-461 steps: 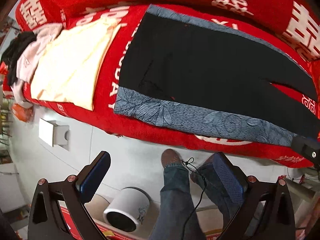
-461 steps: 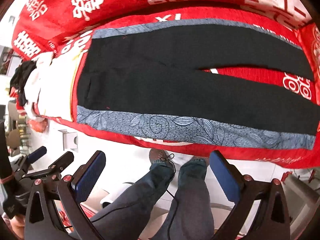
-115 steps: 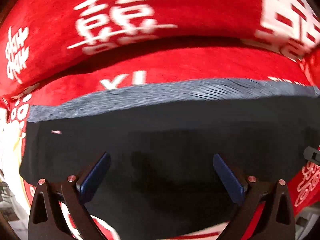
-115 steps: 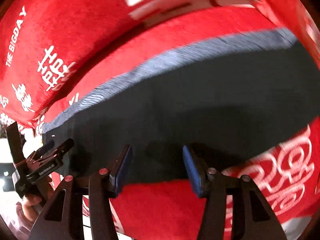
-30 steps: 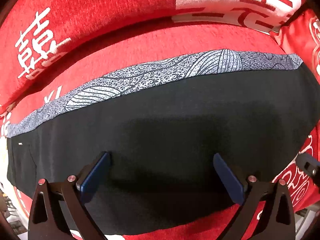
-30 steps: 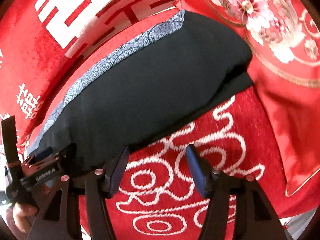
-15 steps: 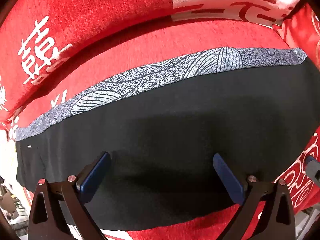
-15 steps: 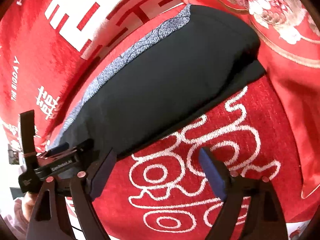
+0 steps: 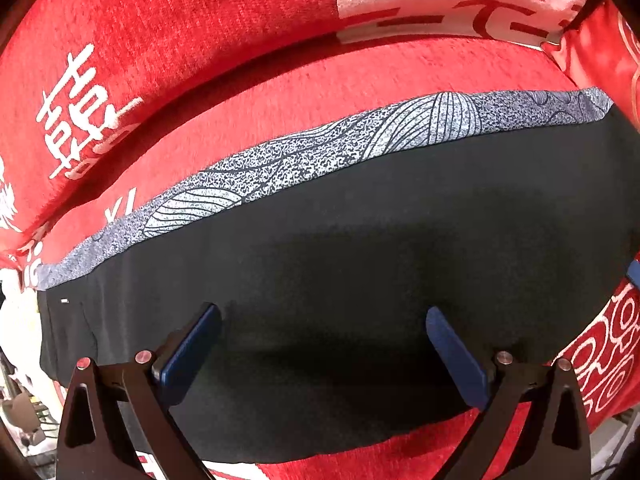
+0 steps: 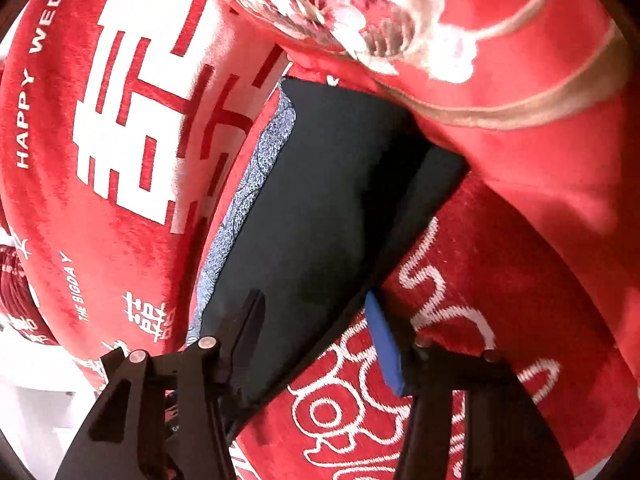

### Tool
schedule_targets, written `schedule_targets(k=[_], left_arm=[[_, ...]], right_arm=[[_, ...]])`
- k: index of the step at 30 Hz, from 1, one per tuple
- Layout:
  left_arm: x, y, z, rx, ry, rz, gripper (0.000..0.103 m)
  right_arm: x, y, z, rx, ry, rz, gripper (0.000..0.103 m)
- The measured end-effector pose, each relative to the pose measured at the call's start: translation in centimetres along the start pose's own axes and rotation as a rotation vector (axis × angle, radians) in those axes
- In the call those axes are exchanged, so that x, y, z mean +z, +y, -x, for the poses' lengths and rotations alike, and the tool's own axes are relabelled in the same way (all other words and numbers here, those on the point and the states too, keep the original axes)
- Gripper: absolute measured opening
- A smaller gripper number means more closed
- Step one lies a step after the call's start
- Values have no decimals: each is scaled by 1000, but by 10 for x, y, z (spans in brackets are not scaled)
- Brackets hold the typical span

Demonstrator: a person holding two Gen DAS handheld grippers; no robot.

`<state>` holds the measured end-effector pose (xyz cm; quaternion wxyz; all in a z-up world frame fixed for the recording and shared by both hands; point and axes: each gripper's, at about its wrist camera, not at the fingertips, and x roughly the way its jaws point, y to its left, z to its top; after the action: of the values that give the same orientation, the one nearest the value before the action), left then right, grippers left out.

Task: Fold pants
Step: 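Press the folded trouser edge flat with the right gripper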

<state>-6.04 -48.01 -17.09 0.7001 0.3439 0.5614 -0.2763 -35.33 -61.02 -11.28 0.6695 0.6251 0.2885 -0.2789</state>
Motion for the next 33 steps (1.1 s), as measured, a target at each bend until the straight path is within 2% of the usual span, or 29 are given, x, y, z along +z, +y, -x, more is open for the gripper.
schedule_targets(k=[8,17,24,31,32,33], left_arm=[[0,-9,4,18,-7,-12,103],[-2,-7,4,14,-9,-19,103],[-4,-9,6,21,-21,-36,103],[-7,-11,8,20,-41,-44,103],[-7,-11,8,16,-40,-45,103],[-7,-10,10,11,-39,-44,103]], right_arm=[[6,10,-4,86,-11,14,56],[-8,-4,-2,78,16,-4,56],[-17,-16,5,119,-46,-53,56],[6,-7,-13,160,-126,-52,56],[8,-5,-16,159,-123,-50,55],[10,0,-20,142,-108,-43,50]])
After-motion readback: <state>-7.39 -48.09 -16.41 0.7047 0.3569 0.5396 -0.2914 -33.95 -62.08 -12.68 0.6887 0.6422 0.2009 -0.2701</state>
